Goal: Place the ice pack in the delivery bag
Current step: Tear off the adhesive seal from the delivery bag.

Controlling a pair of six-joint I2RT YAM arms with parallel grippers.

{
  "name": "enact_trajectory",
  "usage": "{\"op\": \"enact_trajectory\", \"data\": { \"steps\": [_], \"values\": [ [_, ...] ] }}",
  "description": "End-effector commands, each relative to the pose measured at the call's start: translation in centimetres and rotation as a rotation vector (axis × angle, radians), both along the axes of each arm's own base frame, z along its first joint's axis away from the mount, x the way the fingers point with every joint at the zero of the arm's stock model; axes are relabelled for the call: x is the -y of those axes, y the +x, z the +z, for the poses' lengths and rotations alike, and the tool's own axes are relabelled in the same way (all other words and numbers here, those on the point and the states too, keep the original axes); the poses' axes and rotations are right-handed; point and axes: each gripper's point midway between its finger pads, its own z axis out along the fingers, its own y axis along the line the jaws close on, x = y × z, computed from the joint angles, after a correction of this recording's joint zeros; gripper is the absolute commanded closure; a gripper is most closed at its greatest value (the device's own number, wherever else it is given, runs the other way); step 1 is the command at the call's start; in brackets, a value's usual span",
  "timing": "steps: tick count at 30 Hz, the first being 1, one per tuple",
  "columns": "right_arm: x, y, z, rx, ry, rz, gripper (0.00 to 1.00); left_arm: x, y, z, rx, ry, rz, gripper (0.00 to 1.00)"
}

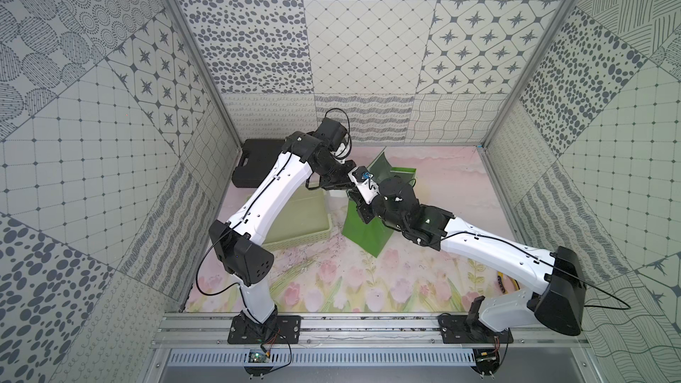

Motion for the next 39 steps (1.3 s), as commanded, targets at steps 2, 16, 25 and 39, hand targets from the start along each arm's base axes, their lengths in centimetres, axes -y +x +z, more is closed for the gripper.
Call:
{"op": "enact_trajectory", "data": {
  "steps": [2,16,25,39],
  "values": [
    [-1.3,-0.3,1.5,0.002,0.059,0.04,0.76,0.2,-0.9,0.0,-0.039,-0.014,-0.023,1.0],
    [-2.3,-0.6,1.6,-0.029,0.105,0.071,0.78,0.2,-0.9,-0.1,-0.04,-0.013,-0.022,1.0],
    [-2.2,-0.7,1.7,-0.035,0.12,0.067,0.81,0.2,-0.8,-0.2,-0.04,-0.011,-0.017,1.0],
    [-0.8,0.2,1.6,-0.008,0.105,-0.015,1.0,0.0,-0.9,0.0,-0.035,-0.008,-0.02,1.0]
  ]
}}
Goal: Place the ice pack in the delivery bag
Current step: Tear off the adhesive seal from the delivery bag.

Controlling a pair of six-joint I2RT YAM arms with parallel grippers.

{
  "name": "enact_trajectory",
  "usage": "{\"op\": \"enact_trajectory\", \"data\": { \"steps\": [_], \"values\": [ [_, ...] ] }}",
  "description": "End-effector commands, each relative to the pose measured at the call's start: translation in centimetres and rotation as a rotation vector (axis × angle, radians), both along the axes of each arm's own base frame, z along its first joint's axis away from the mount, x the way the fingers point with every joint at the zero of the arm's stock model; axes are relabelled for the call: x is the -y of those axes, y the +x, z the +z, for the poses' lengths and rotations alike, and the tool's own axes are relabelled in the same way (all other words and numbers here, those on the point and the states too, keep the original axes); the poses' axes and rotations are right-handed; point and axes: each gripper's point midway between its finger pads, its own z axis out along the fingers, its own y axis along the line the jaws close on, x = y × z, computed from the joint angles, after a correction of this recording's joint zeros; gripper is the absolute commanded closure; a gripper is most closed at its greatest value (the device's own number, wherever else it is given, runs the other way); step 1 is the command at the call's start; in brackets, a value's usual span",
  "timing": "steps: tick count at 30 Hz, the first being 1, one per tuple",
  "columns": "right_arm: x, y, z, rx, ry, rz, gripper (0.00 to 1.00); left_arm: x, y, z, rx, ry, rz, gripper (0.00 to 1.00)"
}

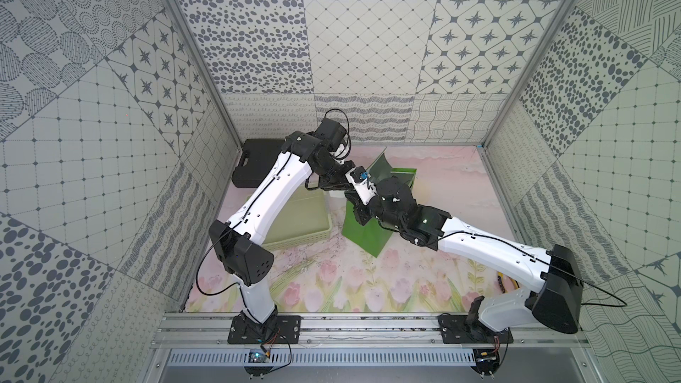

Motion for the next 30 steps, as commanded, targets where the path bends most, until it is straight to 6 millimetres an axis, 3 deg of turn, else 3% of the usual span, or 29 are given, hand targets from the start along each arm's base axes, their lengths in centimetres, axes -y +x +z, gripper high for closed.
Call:
{"op": "enact_trajectory", "data": {
  "steps": [1,5,9,12,14,16,19,30],
  "values": [
    [0.4,0.6,1.8,0.051,0.042,-0.044,1.0,0.3,-0.6,0.2,-0.019,-0.018,-0.022,1.0],
    [1.7,1.3,1.6,0.053,0.024,-0.102,1.0,0.3,-0.6,0.5,-0.01,-0.022,-0.024,1.0],
    [2.5,1.7,1.6,0.057,0.02,-0.135,1.0,0.3,-0.5,1.1,0.007,-0.028,-0.029,0.78],
    [3.2,2.1,1.7,0.063,0.01,-0.159,1.0,0.3,-0.4,1.6,0.019,-0.027,-0.029,0.67],
    [3.6,2.3,1.7,0.063,0.013,-0.169,1.0,0.2,-0.5,2.0,0.029,-0.026,-0.031,0.64],
    [3.9,2.5,1.9,0.067,0.015,-0.175,1.0,0.0,-0.4,2.2,0.036,-0.026,-0.029,0.68],
    [4.4,2.9,1.6,0.071,-0.005,-0.197,1.0,-0.2,-0.5,2.5,0.044,-0.02,-0.028,0.52],
    [9.3,7.2,2.5,0.122,-0.053,-0.376,1.0,-1.0,-0.8,4.6,0.106,-0.028,-0.03,0.51]
  ]
}}
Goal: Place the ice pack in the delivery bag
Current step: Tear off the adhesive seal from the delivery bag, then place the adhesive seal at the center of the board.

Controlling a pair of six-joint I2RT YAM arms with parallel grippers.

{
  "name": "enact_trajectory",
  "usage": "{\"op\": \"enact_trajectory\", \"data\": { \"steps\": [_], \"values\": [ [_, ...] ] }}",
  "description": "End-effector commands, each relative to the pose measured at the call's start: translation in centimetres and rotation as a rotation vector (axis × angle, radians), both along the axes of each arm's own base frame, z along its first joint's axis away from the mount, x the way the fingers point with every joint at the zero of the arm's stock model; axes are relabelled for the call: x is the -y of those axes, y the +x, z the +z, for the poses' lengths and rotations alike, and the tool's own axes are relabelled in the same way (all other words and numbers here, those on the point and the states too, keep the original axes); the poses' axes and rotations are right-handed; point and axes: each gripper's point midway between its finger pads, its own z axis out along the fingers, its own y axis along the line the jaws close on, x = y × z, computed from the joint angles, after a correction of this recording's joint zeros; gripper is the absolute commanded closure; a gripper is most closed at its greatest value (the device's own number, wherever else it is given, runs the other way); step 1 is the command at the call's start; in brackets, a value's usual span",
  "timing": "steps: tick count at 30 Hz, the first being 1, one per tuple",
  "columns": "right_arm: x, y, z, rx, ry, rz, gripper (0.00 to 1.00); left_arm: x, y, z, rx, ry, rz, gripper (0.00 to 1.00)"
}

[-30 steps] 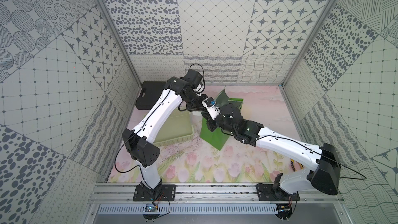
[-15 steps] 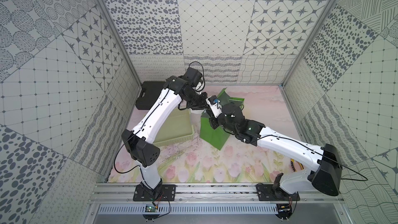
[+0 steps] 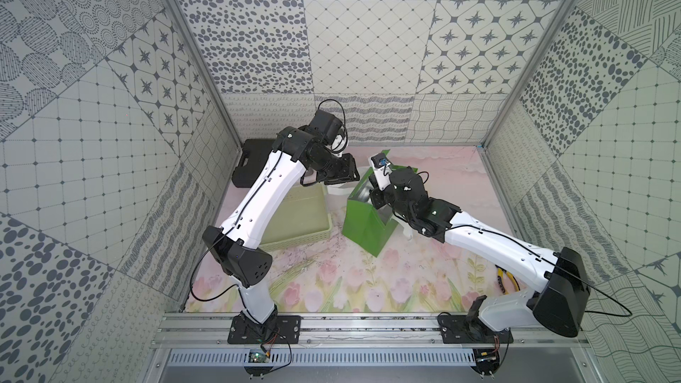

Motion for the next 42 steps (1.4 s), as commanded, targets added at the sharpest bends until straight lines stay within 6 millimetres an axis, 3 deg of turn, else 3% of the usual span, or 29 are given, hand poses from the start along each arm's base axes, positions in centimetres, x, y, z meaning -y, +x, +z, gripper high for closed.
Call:
{"op": "enact_trajectory", "data": {
  "steps": [1,11,19,26,34,38,42],
  "values": [
    [2.3,1.6,2.5,0.072,-0.003,-0.087,1.0,-0.7,-1.0,0.8,0.013,0.012,-0.021,0.5],
    [10.2,8.9,4.4,0.109,-0.055,-0.343,1.0,-0.3,-1.6,1.0,0.021,-0.015,-0.052,0.48],
    [15.7,13.6,4.3,0.108,-0.09,-0.496,1.0,-0.4,-2.0,0.9,0.018,-0.019,-0.055,0.48],
    [23.9,16.3,3.5,0.066,-0.092,-0.725,1.0,-0.6,-2.0,0.9,0.028,-0.017,-0.058,0.48],
    [31.1,16.6,2.7,-0.006,-0.062,-0.907,1.0,-0.7,-2.1,0.9,0.033,-0.009,-0.057,0.48],
    [31.3,15.0,1.0,-0.057,-0.019,-0.899,1.0,-0.9,-2.0,0.9,0.047,-0.004,-0.048,0.48],
    [31.8,12.9,-1.9,-0.118,-0.024,-0.928,1.0,-0.9,-1.9,0.8,0.05,-0.002,-0.047,0.48]
  ]
}}
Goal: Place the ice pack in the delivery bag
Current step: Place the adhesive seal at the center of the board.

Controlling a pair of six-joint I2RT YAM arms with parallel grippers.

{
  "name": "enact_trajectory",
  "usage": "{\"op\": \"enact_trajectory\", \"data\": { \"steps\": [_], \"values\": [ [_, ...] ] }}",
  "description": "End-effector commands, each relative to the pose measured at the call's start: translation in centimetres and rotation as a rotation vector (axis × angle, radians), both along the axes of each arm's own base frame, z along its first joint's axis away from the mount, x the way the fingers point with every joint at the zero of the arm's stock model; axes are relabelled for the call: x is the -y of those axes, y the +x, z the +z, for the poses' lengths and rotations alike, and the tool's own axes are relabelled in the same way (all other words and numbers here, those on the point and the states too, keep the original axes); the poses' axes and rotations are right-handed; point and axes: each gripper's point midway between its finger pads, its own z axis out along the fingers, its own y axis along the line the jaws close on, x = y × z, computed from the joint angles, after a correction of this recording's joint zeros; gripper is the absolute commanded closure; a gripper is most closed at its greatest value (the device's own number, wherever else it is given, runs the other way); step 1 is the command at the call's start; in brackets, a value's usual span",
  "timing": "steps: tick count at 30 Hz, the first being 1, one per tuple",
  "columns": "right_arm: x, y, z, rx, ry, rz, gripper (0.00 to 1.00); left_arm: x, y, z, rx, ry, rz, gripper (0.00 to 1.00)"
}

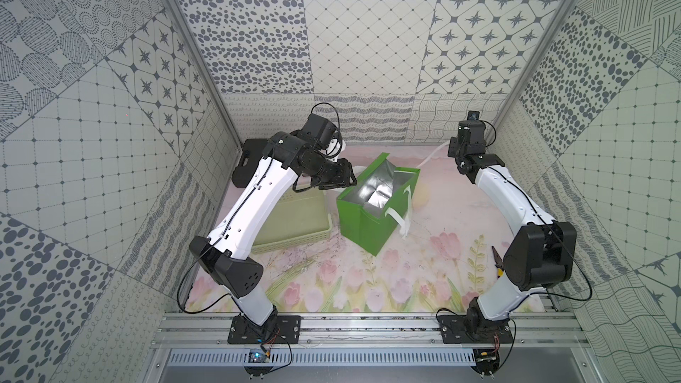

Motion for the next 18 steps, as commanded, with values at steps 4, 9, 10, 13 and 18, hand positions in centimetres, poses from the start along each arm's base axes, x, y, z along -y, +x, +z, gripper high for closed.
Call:
{"op": "enact_trajectory", "data": {
  "steps": [4,9,10,13,18],
  "values": [
    [0.8,-2.9,-2.7,-0.039,0.054,-0.039,1.0,0.2,0.3,0.6,0.038,-0.009,-0.018,0.48],
    [-1.5,-4.8,-5.8,-0.042,0.209,0.041,1.0,0.5,0.5,0.3,0.038,-0.026,-0.028,0.48],
    [-2.0,-5.4,-6.9,-0.052,0.238,0.047,1.0,0.7,0.5,0.3,0.043,-0.032,-0.033,0.48],
    [-3.0,-7.0,-9.9,-0.094,0.301,0.052,1.0,0.7,0.3,0.1,0.063,-0.044,-0.045,0.46],
    [-4.1,-9.3,-12.3,-0.134,0.385,0.081,0.82,0.3,0.1,0.5,0.15,-0.04,-0.077,0.43]
  ]
}}
